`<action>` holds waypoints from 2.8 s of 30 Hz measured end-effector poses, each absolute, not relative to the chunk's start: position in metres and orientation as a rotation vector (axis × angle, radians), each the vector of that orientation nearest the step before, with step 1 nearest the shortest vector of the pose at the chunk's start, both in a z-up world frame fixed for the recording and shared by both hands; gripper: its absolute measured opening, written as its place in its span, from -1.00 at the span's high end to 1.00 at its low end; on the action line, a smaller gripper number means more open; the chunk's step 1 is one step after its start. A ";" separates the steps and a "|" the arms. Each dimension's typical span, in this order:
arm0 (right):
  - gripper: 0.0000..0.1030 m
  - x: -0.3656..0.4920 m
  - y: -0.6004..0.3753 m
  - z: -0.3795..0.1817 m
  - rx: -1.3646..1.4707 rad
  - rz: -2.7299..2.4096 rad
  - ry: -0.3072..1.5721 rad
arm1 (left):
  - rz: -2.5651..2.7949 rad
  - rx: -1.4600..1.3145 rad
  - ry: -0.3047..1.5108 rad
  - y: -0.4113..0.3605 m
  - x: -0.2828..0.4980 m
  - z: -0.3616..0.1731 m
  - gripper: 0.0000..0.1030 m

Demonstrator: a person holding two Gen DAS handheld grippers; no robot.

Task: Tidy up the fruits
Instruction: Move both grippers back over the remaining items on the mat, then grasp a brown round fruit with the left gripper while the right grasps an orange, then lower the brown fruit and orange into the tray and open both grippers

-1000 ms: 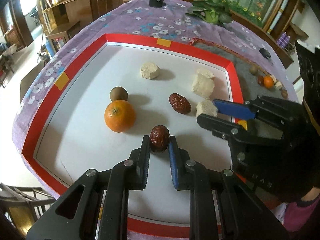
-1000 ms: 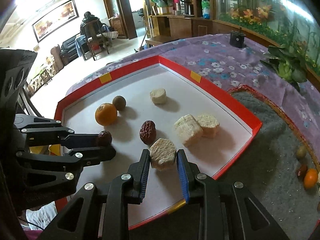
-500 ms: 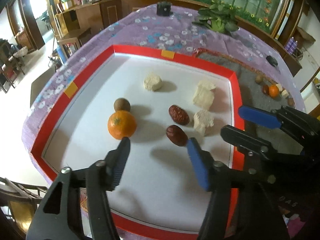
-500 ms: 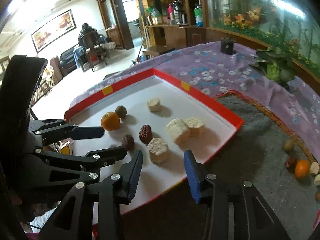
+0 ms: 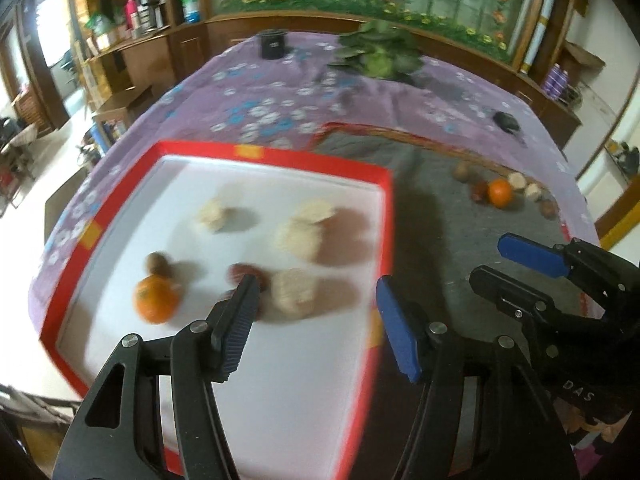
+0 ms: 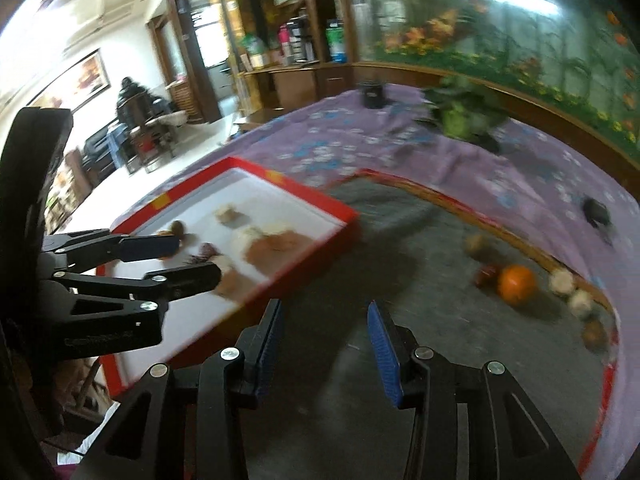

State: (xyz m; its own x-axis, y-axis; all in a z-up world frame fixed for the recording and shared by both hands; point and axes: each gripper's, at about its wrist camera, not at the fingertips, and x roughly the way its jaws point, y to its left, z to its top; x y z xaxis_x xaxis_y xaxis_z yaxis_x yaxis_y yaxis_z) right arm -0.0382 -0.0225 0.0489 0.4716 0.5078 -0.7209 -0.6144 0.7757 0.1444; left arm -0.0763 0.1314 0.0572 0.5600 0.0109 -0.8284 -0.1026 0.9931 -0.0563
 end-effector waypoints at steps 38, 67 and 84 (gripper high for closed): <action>0.35 0.047 -0.134 0.016 -0.085 0.537 0.861 | -0.127 -0.107 1.114 0.019 0.094 0.036 -0.17; 0.35 -0.003 -0.077 0.044 -0.106 0.678 0.810 | -0.110 -0.170 1.065 0.084 0.017 0.061 0.59; 0.36 -0.013 0.058 0.055 -0.188 0.883 0.805 | 0.049 -0.293 1.037 0.214 -0.086 0.063 0.58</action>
State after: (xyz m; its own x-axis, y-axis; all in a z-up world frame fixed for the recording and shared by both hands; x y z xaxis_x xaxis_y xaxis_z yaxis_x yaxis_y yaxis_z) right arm -0.0135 0.0584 0.0546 0.3686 0.6164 -0.6959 -0.7499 0.6395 0.1692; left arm -0.0862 0.2137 0.0632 0.5112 -0.0974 -0.8539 -0.1781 0.9600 -0.2162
